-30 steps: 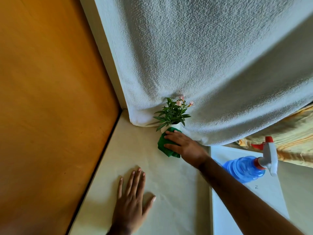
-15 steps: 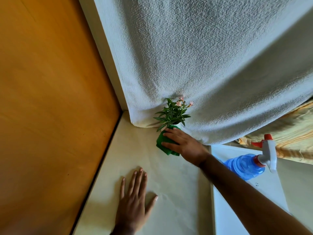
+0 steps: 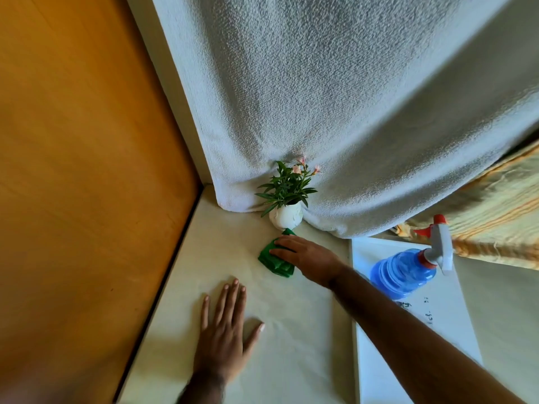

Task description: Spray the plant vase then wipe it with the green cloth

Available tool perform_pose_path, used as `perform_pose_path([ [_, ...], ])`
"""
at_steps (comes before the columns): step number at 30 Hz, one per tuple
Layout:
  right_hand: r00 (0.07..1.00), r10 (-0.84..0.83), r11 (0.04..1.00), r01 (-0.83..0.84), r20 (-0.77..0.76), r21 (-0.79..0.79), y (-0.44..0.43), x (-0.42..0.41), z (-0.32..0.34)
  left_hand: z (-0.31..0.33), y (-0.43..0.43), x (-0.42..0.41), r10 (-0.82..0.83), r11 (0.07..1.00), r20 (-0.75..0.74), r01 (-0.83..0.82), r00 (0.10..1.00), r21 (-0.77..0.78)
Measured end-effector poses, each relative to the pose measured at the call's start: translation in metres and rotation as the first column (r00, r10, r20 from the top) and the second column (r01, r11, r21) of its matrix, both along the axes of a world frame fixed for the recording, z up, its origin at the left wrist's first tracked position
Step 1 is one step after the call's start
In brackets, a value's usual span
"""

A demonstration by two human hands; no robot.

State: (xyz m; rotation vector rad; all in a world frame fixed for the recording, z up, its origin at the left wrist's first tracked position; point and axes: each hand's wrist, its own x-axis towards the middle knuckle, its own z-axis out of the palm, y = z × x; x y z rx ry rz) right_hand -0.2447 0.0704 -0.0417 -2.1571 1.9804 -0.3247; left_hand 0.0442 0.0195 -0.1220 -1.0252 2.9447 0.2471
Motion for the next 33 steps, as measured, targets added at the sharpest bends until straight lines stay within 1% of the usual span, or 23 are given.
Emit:
perform_pose_path([
  [2,1.0,-0.028,0.997,0.028,0.005,-0.071,0.011,0.009,0.017,0.004,0.001,0.001,-0.005,1.0,0.008,0.005,1.0,0.004],
  [4,0.995,-0.098,0.986,0.101,0.031,-0.13,0.031,0.021,0.03,0.008,0.001,0.002,-0.003,1.0,0.017,0.002,1.0,0.016],
  [9,0.968,-0.245,0.954,0.25,0.052,-0.165,0.125,0.039,0.056,0.018,0.004,-0.002,-0.003,0.999,0.002,0.003,1.0,0.044],
  [14,0.864,-0.504,0.856,0.5,0.007,-0.133,0.238,0.055,0.041,0.023,0.007,-0.001,-0.007,0.998,-0.016,0.007,1.0,0.06],
  [16,0.809,-0.587,0.805,0.582,-0.008,-0.115,0.264,0.056,0.032,0.02,0.007,-0.002,-0.004,0.999,-0.026,0.005,1.0,0.049],
  [17,0.797,-0.604,0.793,0.599,-0.018,-0.107,0.271,0.055,0.028,0.02,0.007,-0.002,-0.003,0.999,-0.027,0.005,1.0,0.046],
  [20,0.769,-0.626,0.779,0.624,-0.125,-0.06,0.283,0.055,0.011,0.017,0.009,-0.002,-0.002,0.999,-0.026,0.003,1.0,0.035],
  [21,0.764,-0.629,0.771,0.637,-0.141,0.013,0.287,0.056,0.003,0.019,0.011,-0.003,-0.004,0.999,-0.011,0.004,1.0,0.036],
  [22,0.779,-0.617,0.771,0.627,-0.114,0.111,0.291,0.059,-0.004,0.02,0.012,-0.004,-0.001,0.999,-0.004,0.002,1.0,0.033],
  [23,0.786,-0.607,0.771,0.618,-0.118,0.154,0.295,0.061,-0.008,0.023,0.013,-0.005,0.005,0.999,0.013,-0.006,1.0,0.05],
  [26,0.804,-0.566,0.789,0.593,-0.183,0.162,0.295,0.068,-0.018,0.025,0.011,-0.006,0.011,0.999,0.023,-0.012,1.0,0.053],
  [29,0.797,-0.562,0.787,0.598,-0.222,0.152,0.295,0.076,-0.016,0.035,0.012,-0.009,0.006,0.995,0.086,-0.015,0.996,0.101],
  [30,0.799,-0.554,0.799,0.589,-0.235,0.119,0.292,0.077,-0.013,0.039,0.01,-0.011,-0.009,0.993,0.12,-0.005,0.993,0.115],
  [31,0.81,-0.544,0.817,0.571,-0.22,0.084,0.286,0.078,-0.007,0.046,0.007,-0.013,-0.027,0.986,0.182,-0.004,0.983,0.166],
  [32,0.827,-0.513,0.845,0.534,-0.232,0.035,0.276,0.077,0.001,0.046,0.0,-0.014,-0.048,0.986,0.195,0.014,0.98,0.169],
  [33,0.848,-0.492,0.866,0.499,-0.198,-0.016,0.259,0.077,0.013,0.054,-0.003,-0.015,-0.065,0.98,0.199,0.025,0.978,0.197],
])
